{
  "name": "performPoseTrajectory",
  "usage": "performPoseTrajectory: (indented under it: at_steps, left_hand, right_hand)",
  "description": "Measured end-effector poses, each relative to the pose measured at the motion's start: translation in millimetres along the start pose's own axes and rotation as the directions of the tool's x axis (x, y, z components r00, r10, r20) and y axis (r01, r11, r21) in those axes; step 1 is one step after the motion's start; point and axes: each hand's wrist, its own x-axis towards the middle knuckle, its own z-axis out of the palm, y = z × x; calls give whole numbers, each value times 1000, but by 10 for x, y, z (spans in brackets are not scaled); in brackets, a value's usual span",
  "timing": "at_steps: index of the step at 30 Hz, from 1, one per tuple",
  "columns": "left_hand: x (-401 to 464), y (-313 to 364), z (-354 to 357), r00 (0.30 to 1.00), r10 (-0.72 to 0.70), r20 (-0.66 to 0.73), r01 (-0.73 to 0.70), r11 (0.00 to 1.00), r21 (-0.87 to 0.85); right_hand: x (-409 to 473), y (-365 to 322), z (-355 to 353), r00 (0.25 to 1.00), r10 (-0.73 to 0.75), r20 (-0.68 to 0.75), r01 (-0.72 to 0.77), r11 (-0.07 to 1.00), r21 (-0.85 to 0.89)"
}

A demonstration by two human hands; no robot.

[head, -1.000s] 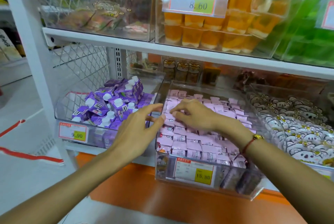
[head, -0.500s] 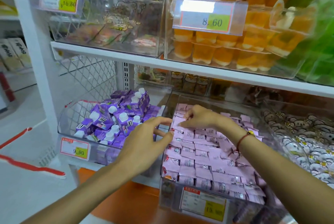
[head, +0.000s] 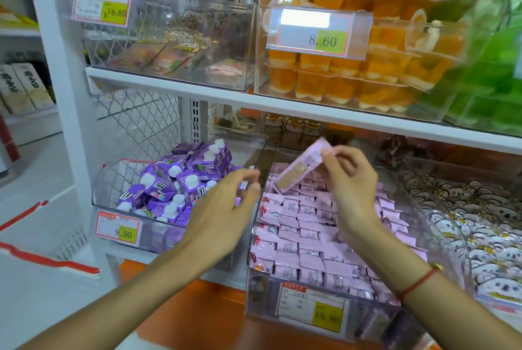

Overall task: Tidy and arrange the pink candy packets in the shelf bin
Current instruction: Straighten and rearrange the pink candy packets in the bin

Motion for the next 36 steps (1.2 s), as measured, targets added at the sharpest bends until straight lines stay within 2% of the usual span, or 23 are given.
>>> performPoseTrajectory:
  at_steps: [3,6,8,10,12,14,15,16,18,20,22,24,26,29,31,32,33,34,35,36]
  left_hand:
    - [-22,91,-44,976,219,4,-219,976,18]
    - [-44,171,-28,915,402,27,-403,911,81]
    - [-57,181,-17,904,428,-10,-426,901,82]
    - [-49,189,-25,938,341,-69,-344,938,-41]
    - [-16,211,-45,986,154,-64,-166,945,-281]
    - [12,228,-70,997,-63,38,74,853,-517]
    - [17,227,-75,984,-145,102,177,805,-566]
    - [14,231,-81,965,-209,159,262,765,-588]
    - [17,234,-78,932,-292,215,362,710,-604]
    - [30,245,-66,905,-354,236,420,654,-629]
    - [45,261,-74,892,-359,276,448,609,-654]
    - [53,274,-103,900,-301,317,437,625,-647]
    - [54,277,-135,932,-213,292,350,733,-583]
    - [80,270,-196,989,-54,140,114,878,-464]
    - [136,231,-229,998,70,-11,-69,928,-367]
    - [172,207,-240,990,120,-76,-137,943,-303]
    - [212,184,-242,981,151,-121,-177,952,-248]
    - [254,167,-237,976,165,-140,-192,959,-209]
    - [287,138,-229,975,176,-138,-199,964,-178]
    - [324,118,-204,973,195,-127,-212,967,-137]
  right_hand:
    - [-119,-146,-157,992,123,-35,-113,974,198]
    - [-195,-218,-206,948,305,87,-317,898,306]
    - [-243,-221,-200,899,403,171,-438,828,349]
    - [-257,-207,-200,868,443,224,-495,794,352]
    - [-243,-196,-211,888,414,199,-448,877,174]
    - [-233,-183,-228,947,287,145,-267,953,-140]
    - [-234,-194,-233,966,206,157,-165,956,-241]
    - [-245,-214,-231,968,134,211,-68,954,-293]
    - [-276,-237,-216,924,49,379,89,938,-336]
    - [-301,-225,-203,882,1,471,157,943,-294]
    - [-300,-197,-200,896,-8,444,126,964,-236]
    - [-272,-155,-207,916,12,402,75,977,-199]
    - [-230,-118,-214,918,9,396,65,983,-174]
    - [-159,-56,-226,893,-42,449,150,967,-207]
    - [-103,30,-264,857,-36,514,280,870,-406]
    - [-69,92,-306,842,-7,539,362,748,-556]
    - [-40,156,-353,830,31,557,438,583,-685]
    - [-17,213,-389,816,67,574,495,430,-755]
    - [-6,263,-411,806,108,582,520,343,-783]
    - [7,292,-435,799,158,580,513,322,-796]
